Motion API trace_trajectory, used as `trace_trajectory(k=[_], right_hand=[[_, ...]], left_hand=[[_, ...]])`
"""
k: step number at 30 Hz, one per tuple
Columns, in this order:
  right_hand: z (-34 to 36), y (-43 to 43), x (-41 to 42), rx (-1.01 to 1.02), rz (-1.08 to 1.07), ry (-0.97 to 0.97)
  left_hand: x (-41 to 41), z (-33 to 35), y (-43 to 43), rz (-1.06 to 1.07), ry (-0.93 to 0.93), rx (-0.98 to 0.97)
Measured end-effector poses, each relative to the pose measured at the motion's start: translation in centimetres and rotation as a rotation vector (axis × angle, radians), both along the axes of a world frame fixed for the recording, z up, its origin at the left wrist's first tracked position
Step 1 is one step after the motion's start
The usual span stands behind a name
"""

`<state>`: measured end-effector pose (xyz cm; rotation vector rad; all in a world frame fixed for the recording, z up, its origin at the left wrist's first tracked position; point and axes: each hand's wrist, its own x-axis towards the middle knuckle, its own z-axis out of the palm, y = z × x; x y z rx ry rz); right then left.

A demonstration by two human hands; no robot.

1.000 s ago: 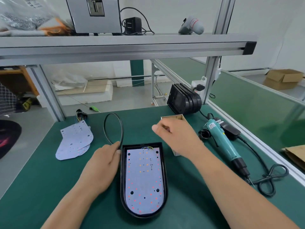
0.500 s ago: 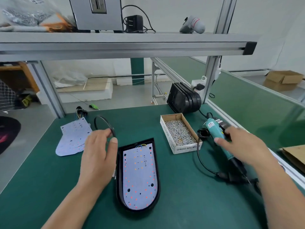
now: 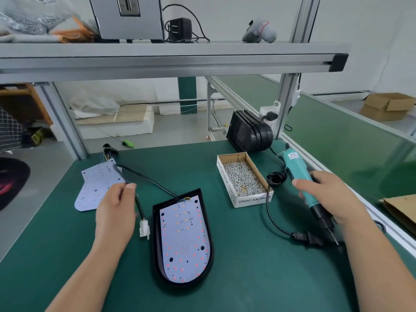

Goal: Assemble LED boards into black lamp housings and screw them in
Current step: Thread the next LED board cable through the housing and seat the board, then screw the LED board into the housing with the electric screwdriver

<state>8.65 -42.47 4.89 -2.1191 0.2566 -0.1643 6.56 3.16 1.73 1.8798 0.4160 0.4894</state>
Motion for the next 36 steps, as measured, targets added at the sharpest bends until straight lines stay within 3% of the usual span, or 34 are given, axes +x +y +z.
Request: trace_trajectory(k=[3,5,11,19,22,26,28,31,36], right_hand=[[0.1,0.1,0.1,0.15,0.002,-0.034],[0.0,0.3,0.2,0.202,0.018,-0.031],[-0.1,0.8,0.1,0.477,0.013,-0.046],[0.3,3.1,0.1,0.934,0.082,-0.069],[0.4,4.3,0.1,0.95,0.09,-0.084],[0.3,5.7,0.0,1.042,0.089,-0.142],[0.3,6.2,0.0,1.078,0.092,-0.157],[0.4,6.6,-0.1,1.114,0.084,-0.189],[0.3,6.0,0.1,1.137,0.047,-0.226]], left_hand=[[0.7,-0.5,1.5,0.023,0.112,-0.136],[0.8,-0.5,2.4,-0.024,0.224,-0.113],[-0.3,0.4,3.7,-0.178,0.48,0.484],[-1.7,3.7,3.1,0.019,0.463,0.689],[-2.6,5.6,0.9,0.066,0.257,0.735],[-3.1,8.5,-5.1,-0.253,-0.086,0.631],[-2.1,9.1,-8.8,-0.49,-0.142,0.793],[1.0,8.7,-14.9,-0.706,-0.074,1.07],[5.9,6.5,-21.0,-0.777,0.106,1.352]])
